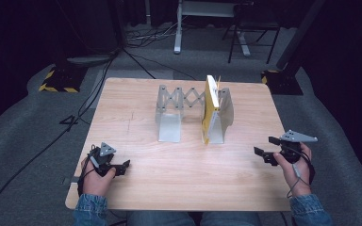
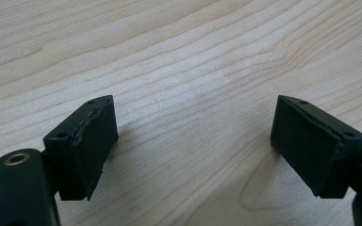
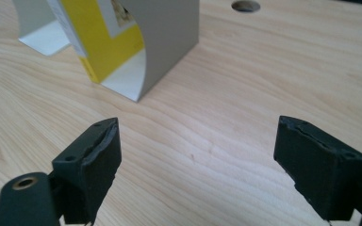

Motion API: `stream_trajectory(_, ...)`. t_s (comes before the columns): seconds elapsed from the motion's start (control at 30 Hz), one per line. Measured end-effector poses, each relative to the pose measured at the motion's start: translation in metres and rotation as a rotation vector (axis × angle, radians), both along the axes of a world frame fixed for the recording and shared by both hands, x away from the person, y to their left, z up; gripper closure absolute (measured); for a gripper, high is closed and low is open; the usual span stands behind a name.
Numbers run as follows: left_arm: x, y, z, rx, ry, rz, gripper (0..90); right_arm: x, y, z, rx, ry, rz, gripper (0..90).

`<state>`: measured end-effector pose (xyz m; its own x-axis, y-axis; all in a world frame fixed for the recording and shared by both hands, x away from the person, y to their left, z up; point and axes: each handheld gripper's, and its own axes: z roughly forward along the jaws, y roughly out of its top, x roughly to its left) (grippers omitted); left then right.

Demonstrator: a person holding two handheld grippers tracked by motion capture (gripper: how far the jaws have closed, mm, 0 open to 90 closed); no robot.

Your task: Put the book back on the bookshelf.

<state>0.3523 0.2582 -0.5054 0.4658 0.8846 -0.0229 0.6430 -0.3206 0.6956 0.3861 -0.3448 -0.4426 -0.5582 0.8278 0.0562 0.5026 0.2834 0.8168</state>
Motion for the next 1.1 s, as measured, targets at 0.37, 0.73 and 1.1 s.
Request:
stream_trajectory(0.37,0.0,0.0,0.0,0.001,0.0,0.0,15.9,0.005,-0.009,-0.034,-0.006,0.074,-0.048,16.1)
stream_trajectory(0.73,0.0,0.0,0.0,0.004,0.0,-0.001,15.9,-0.001,-0.001,-0.062,-0.087,0.084,-0.042,15.6)
stream_trajectory(1.1,0.0,0.0,0.0,0.0,-0.002,-0.001,16.1,-0.002,0.006,-0.063,-0.125,0.078,-0.052,12.5)
